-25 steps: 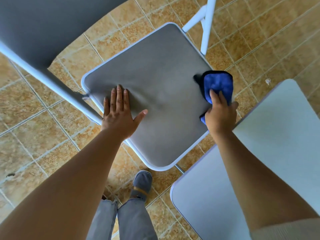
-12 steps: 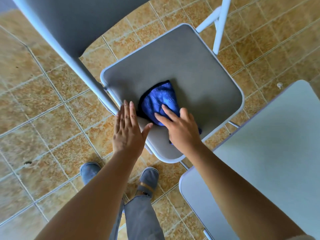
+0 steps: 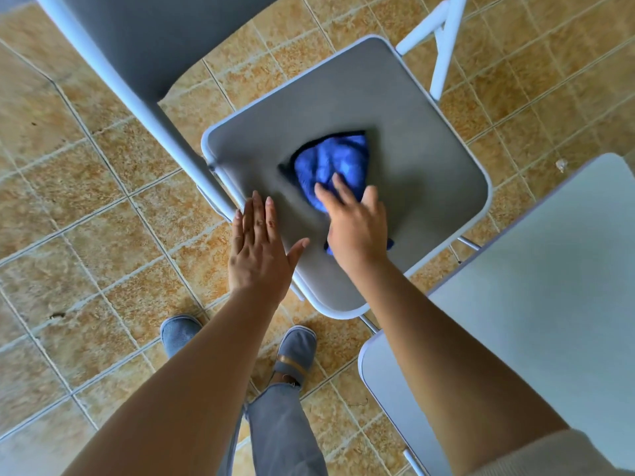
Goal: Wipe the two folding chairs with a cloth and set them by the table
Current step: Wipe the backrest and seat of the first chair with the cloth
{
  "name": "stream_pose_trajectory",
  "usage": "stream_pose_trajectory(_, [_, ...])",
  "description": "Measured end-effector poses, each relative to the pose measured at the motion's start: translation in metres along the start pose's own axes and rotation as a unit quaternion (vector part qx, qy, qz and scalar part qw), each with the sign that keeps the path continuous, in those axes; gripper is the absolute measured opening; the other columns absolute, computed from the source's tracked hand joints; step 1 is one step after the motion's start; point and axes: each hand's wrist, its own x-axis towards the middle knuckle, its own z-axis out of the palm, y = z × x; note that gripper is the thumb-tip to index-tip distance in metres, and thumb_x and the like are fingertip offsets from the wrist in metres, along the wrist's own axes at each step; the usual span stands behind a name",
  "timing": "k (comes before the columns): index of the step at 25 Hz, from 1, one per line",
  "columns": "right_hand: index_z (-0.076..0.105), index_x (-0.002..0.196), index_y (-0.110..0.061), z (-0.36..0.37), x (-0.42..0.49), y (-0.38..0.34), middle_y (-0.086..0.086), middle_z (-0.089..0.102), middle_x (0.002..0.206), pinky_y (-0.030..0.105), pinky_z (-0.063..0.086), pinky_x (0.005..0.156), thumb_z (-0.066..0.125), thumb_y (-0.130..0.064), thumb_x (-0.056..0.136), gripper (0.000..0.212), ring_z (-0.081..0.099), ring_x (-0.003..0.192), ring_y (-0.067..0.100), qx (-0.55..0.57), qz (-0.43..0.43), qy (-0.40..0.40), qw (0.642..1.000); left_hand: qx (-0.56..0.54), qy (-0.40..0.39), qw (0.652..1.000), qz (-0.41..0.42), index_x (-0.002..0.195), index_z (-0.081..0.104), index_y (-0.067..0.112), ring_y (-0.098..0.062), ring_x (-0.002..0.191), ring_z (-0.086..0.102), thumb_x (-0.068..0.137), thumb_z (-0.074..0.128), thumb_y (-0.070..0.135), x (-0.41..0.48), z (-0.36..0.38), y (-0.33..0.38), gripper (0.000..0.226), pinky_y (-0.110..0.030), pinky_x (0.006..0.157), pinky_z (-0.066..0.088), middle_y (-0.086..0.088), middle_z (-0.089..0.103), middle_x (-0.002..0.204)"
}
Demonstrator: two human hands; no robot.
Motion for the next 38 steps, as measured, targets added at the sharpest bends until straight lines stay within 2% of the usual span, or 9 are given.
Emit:
stream_pose_trajectory(4, [0.051,0.132,-0.032,-0.008,-0.044,0.052,-0.003,0.048,0.144,0.035,0.043,0.065,0.063,-0.008,0.064,0.073,0.045,0.080,0.030,-0.027,-0.051,-0.030,0.998,0.006,-0.003,1.000,0.003,0.151,-0.009,0.008,-0.018,0.147,-0.012,0.090,0.009,0.066,0.001,-0.001,-0.002,0.086,-0.035,0.120,-0.009,-0.010,-0.011,0.160])
stream_pose_trajectory(9, [0.046,0.137,-0.028,-0.011,0.007,0.115,0.002,0.045,0.146,0.044,0.041,0.082,0.046,-0.009,0.082,0.059,0.044,0.105,0.040,0.002,0.240,0.004,0.971,0.018,0.008,1.000,0.005,0.152,-0.004,0.007,-0.021,0.148,-0.009,0.091,0.007,0.067,0.002,0.006,0.000,0.086,-0.037,0.120,-0.007,-0.011,-0.007,0.161])
stream_pose_trajectory(11, [0.047,0.136,-0.027,-0.002,0.037,0.092,0.003,0.044,0.147,0.043,0.037,0.087,0.048,-0.011,0.082,0.057,0.042,0.111,0.040,0.032,0.285,0.015,0.958,0.015,0.018,1.000,0.018,0.152,0.002,0.006,-0.023,0.149,-0.002,0.091,0.010,0.066,0.004,0.009,0.006,0.087,-0.037,0.120,-0.004,-0.013,0.000,0.161])
stream_pose_trajectory(18, [0.053,0.130,-0.033,0.001,-0.015,0.053,-0.003,0.051,0.141,0.034,0.039,0.063,0.047,-0.010,0.073,0.061,0.044,0.078,0.029,-0.020,-0.033,0.008,0.999,-0.011,0.030,0.999,0.034,0.152,0.003,0.006,-0.023,0.149,-0.002,0.094,0.014,0.062,0.045,0.010,0.015,0.081,-0.040,0.121,0.001,-0.013,0.000,0.161])
stream_pose_trajectory(20, [0.050,0.132,-0.034,0.000,-0.023,0.086,-0.005,0.048,0.143,0.036,0.040,0.066,0.043,-0.012,0.077,0.060,0.043,0.079,0.029,-0.040,-0.011,0.012,0.999,-0.006,0.042,0.998,0.049,0.152,0.004,0.007,-0.024,0.149,-0.001,0.095,0.019,0.062,0.050,0.014,0.015,0.081,-0.040,0.121,0.003,-0.012,0.000,0.161])
stream_pose_trajectory(25, [0.056,0.128,-0.026,0.008,0.054,0.107,0.004,0.055,0.138,0.039,0.038,0.073,0.030,-0.014,0.078,0.057,0.051,0.091,0.037,-0.001,0.222,0.084,0.971,0.001,0.063,0.996,0.057,0.152,0.007,0.007,-0.026,0.149,0.003,0.095,0.022,0.063,0.051,0.021,0.012,0.081,-0.043,0.121,0.007,-0.012,0.005,0.161])
stream_pose_trajectory(31, [0.058,0.124,-0.030,0.010,0.081,0.018,0.002,0.057,0.135,0.036,0.041,0.065,0.039,-0.012,0.076,0.055,0.051,0.087,0.035,0.012,0.048,0.056,0.997,0.003,0.066,0.996,0.058,0.152,0.012,0.006,-0.026,0.148,0.007,0.095,0.019,0.064,0.050,0.019,0.011,0.082,-0.042,0.121,0.009,-0.013,0.009,0.160])
stream_pose_trajectory(34, [0.055,0.127,-0.033,0.009,0.042,0.048,-0.003,0.053,0.139,0.036,0.040,0.065,0.036,-0.011,0.081,0.055,0.046,0.078,0.029,-0.009,-0.007,0.038,0.999,0.003,0.072,0.996,0.058,0.152,0.012,0.007,-0.026,0.148,0.007,0.094,0.021,0.065,0.050,0.018,0.012,0.082,-0.042,0.121,0.009,-0.013,0.009,0.160])
stream_pose_trajectory(38, [0.051,0.131,-0.031,0.006,0.070,0.095,-0.001,0.052,0.141,0.039,0.040,0.074,0.031,-0.016,0.081,0.056,0.049,0.084,0.034,-0.030,0.117,0.054,0.991,0.005,0.069,0.996,0.058,0.152,0.010,0.007,-0.026,0.148,0.005,0.095,0.024,0.063,0.052,0.019,0.011,0.082,-0.042,0.121,0.007,-0.013,0.006,0.160])
